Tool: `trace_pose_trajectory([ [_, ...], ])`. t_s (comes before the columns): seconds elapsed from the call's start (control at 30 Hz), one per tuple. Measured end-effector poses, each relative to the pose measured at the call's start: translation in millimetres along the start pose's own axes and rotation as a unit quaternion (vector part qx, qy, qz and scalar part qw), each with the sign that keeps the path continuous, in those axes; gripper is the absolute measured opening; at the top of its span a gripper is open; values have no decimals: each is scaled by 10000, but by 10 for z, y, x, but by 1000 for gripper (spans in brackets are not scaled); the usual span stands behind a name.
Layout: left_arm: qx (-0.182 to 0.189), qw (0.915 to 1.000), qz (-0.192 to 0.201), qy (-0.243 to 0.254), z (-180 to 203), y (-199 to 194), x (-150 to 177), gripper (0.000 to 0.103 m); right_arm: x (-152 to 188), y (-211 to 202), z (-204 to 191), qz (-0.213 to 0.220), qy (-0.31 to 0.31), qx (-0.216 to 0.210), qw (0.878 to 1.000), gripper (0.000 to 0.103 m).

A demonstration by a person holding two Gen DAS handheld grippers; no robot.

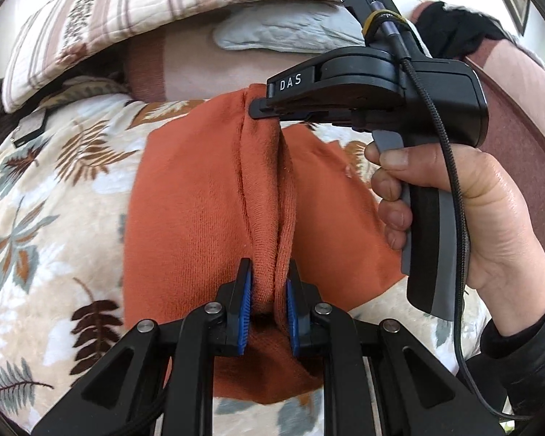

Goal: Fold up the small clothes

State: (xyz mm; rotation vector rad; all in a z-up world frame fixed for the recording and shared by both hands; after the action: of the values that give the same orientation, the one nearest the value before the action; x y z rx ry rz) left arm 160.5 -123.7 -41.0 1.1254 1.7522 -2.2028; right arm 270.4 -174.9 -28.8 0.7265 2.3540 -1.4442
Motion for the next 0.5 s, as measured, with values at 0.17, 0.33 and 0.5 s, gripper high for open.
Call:
trace_pose_trajectory([
  [0.17,132,9999,-30,94,174,165,-82,15,-49,-70,235,64,132,42,9999,12],
  [0.33,282,9994,-78,184,316,376,-199,15,-115,-140,479,114,228,115,9996,12],
  [0.5,427,9986,-98,300,467,561,-315,15,-194,-223,757,188,348,215,9990,12],
])
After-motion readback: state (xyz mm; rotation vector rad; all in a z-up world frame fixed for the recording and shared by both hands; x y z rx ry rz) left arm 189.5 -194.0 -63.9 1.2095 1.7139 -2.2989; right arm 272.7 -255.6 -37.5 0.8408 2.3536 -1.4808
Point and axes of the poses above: each gripper's, at about its wrist camera, not at the fingertips, and y roughly the way its jaws point, z to its right, x to its underside, the point moved 8 cm from there along y, roughly the way its jaws point, and after that the axes turned 14 degrees about y, right-handed, at the moved point
